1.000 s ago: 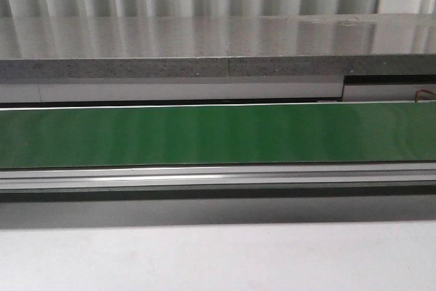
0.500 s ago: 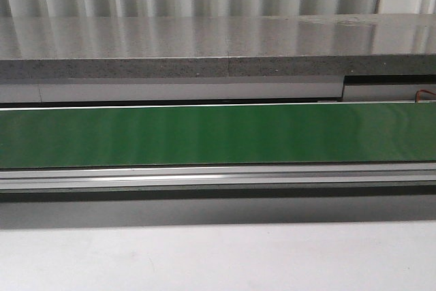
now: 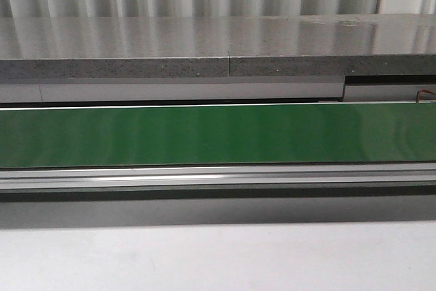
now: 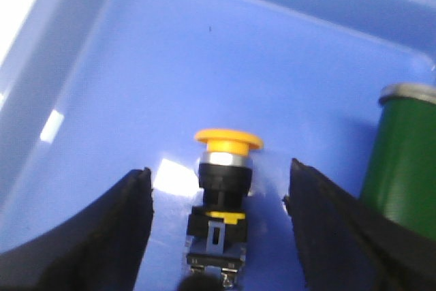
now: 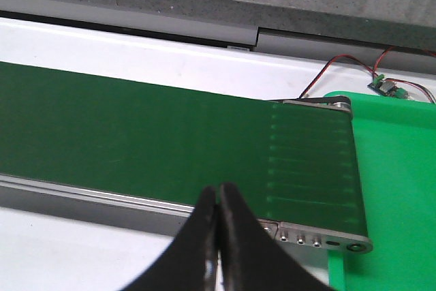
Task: Move button from right to left
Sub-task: 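Carry the button to the blue tray and release it with the left gripper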
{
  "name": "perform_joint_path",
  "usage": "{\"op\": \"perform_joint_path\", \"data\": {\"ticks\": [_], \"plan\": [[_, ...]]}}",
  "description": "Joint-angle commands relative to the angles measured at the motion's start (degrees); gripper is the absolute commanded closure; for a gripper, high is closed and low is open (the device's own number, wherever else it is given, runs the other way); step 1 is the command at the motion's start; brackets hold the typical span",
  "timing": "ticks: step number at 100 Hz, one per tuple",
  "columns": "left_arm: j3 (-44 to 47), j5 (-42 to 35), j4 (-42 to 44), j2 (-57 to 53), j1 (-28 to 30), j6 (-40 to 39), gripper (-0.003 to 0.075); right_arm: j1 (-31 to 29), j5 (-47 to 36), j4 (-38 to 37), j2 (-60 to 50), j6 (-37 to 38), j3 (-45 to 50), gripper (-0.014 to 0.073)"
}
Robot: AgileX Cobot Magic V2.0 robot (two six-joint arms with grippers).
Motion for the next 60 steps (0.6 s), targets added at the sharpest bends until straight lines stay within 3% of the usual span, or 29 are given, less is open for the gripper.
{"op": "perform_joint_path", "data": {"ticks": [1,29,44,60], "plan": [[-1.69,-3.72,-1.20,-6.64,0.12,0.02,0.0290,-0.10,-3.65,0.08,0.07,-0.57,-1.57,0.0661],[3.78,-4.52,-3.89,-25.16,-6.26,0.02,0.0297,-0.10,-3.65,0.08,0.07,-0.57,-1.57,0.0661],[7.11,-3.76,-4.53,-35.07,-11.35,0.02,0.0339,-0.10,-3.65,0.08,0.07,-0.57,-1.57,0.0661],[9.45,2.83,-5.78,-45.14,-14.63,0.02,0.0411,-0.10,-3.65,0.08,0.07,-0.57,-1.57,0.0661]]}}
